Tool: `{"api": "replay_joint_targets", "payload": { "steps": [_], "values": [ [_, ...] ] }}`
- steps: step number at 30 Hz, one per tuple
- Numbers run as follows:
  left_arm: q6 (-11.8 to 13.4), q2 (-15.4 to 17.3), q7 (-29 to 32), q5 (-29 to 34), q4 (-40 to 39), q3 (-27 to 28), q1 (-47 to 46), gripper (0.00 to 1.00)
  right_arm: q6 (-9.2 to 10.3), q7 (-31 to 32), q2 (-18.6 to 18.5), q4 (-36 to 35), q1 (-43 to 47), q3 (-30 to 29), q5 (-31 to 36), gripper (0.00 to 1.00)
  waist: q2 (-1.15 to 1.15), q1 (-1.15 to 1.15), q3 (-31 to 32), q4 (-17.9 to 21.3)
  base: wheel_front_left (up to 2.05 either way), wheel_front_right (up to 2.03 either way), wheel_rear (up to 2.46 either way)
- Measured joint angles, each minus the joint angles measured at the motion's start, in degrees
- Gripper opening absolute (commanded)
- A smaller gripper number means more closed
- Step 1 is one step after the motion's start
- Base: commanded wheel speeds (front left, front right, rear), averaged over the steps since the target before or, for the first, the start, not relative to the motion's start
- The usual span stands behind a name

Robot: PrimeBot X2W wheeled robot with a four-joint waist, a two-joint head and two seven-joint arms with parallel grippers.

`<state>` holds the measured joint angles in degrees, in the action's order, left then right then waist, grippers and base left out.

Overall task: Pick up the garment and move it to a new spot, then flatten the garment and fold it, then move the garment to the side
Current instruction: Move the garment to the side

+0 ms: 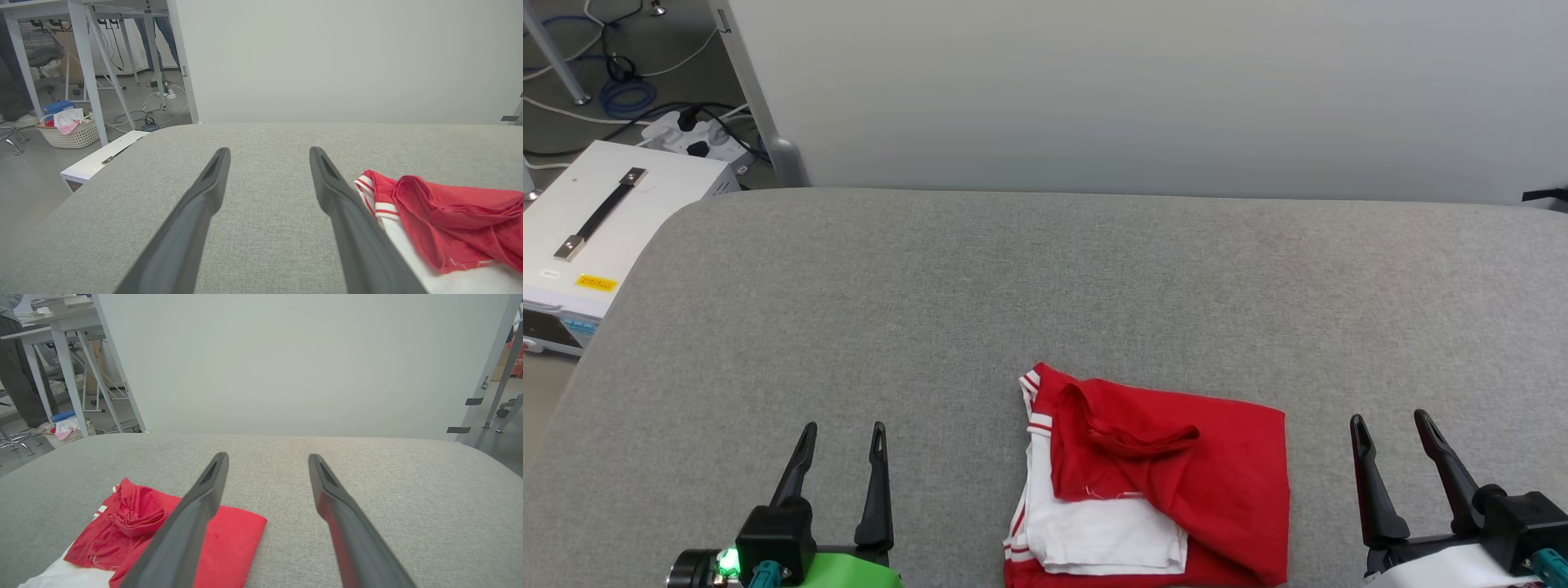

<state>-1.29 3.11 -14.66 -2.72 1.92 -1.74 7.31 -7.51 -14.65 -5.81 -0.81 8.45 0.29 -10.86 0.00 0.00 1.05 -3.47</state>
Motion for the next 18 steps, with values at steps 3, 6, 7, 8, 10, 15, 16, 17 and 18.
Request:
{"api": "replay_joint_targets", "payload": {
  "steps": [3,6,7,8,10,15,16,17,18],
  "values": [
    [0.0,0.0,0.0,0.1,0.0,0.0,0.0,1.00,-0.01,0.0,0.0,0.0,0.0,0.0,0.6,1.00,0.00,0.00,-0.1,-0.1,0.00,0.00,0.00],
    [0.0,0.0,0.0,0.1,0.0,0.0,0.0,1.00,-0.01,0.0,0.0,0.1,0.0,0.0,0.7,1.00,0.00,0.00,-0.1,-0.2,0.00,0.00,0.00],
    [0.0,0.0,0.0,0.1,0.0,0.0,0.0,1.00,0.00,0.0,-0.3,0.2,0.0,0.1,0.8,1.00,0.00,0.00,-0.1,-0.2,0.00,0.00,0.00],
    [0.0,0.0,0.0,0.1,0.0,0.0,0.0,1.00,-0.01,0.0,-0.6,0.2,-0.1,0.2,1.1,1.00,0.00,0.00,-0.2,-0.2,0.00,0.00,0.00],
    [0.0,0.0,0.0,0.1,0.0,-0.1,0.0,1.00,-0.01,0.0,-1.6,0.2,-0.9,0.1,1.1,1.00,0.00,0.00,-0.4,-0.3,0.00,0.00,0.00],
    [0.0,0.0,0.0,0.1,0.1,-0.5,-0.1,1.00,0.00,0.0,-5.6,-0.7,-6.9,-0.9,0.8,1.00,0.00,0.00,-1.3,-0.8,0.00,0.00,0.00],
    [0.0,0.0,0.0,0.1,0.2,-0.5,-0.2,1.00,0.00,0.3,-6.5,-1.1,-8.5,-1.3,0.5,1.00,0.00,0.00,-1.5,-0.9,0.00,0.00,0.00],
    [0.0,0.0,0.0,0.1,0.2,-0.7,-0.3,1.00,0.00,0.8,-7.5,-1.5,-10.2,-1.5,0.2,1.00,0.00,0.00,-1.7,-1.1,0.00,0.00,0.00],
    [0.0,0.0,0.0,0.1,0.3,-0.8,-0.4,1.00,0.00,1.4,-8.7,-1.7,-11.8,-1.5,-0.2,1.00,0.00,0.00,-2.0,-1.3,0.00,0.00,0.00]
  ]
}}
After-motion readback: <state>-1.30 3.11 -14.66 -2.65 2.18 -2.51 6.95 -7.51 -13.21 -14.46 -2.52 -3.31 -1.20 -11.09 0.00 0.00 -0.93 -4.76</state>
